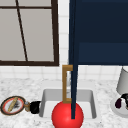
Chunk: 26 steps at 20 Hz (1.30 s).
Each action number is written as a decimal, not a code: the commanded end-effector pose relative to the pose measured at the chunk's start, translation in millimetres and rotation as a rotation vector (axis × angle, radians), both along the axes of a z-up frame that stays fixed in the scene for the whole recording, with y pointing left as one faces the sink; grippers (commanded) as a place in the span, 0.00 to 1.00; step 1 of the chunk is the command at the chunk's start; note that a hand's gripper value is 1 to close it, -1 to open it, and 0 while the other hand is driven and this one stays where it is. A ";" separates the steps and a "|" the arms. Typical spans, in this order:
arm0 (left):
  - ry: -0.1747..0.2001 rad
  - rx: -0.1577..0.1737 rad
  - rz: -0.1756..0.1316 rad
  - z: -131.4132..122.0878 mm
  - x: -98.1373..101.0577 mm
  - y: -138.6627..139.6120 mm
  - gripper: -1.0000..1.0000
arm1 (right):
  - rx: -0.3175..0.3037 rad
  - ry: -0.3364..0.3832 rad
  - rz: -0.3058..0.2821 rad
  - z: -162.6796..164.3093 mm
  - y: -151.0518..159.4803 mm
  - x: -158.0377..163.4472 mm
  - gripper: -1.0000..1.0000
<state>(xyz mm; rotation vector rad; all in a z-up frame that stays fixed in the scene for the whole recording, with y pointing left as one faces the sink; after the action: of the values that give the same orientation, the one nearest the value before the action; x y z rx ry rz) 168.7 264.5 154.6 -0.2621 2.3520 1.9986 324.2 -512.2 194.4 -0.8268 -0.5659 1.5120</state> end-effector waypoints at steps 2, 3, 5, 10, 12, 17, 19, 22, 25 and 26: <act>0.000 0.000 0.000 0.0 0.0 0.0 0.50 | 0.046 -0.028 0.091 10.2 8.2 5.0 0.00; 0.000 0.000 0.000 0.0 0.0 0.0 0.50 | 0.052 -0.031 0.106 8.9 9.4 5.6 0.00; 0.000 0.000 0.000 0.0 0.0 0.0 0.50 | 0.062 -0.007 0.137 -4.1 7.2 5.6 0.00; 0.000 0.000 0.000 0.0 0.0 0.0 0.50 | 0.128 -0.025 0.158 -18.0 21.1 17.3 0.00; 0.000 0.000 0.000 0.0 0.0 0.0 0.50 | 0.147 -0.018 0.169 -22.8 24.7 24.9 0.00; 0.000 0.000 0.000 0.0 0.0 0.0 0.50 | 0.143 0.026 0.208 -47.6 22.6 60.4 0.00; 0.000 0.000 0.000 0.0 0.0 0.0 0.50 | 0.155 0.042 0.240 -60.5 17.4 66.1 0.00; 0.000 0.000 0.000 0.0 0.0 0.0 0.50 | 0.193 0.045 0.271 -79.9 10.1 75.6 0.00; 0.000 0.000 0.000 0.0 0.0 0.0 0.50 | 0.245 0.005 0.312 -99.8 -4.4 66.1 0.00; 0.000 0.000 0.000 0.0 0.0 0.0 0.50 | 0.263 -0.011 0.318 -105.7 -10.3 62.6 0.00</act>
<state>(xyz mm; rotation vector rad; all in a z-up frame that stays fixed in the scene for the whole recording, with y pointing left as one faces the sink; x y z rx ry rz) 168.7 264.5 154.6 -0.2621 2.3520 1.9986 395.7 -506.6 111.3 -0.5723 -0.8618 1.6457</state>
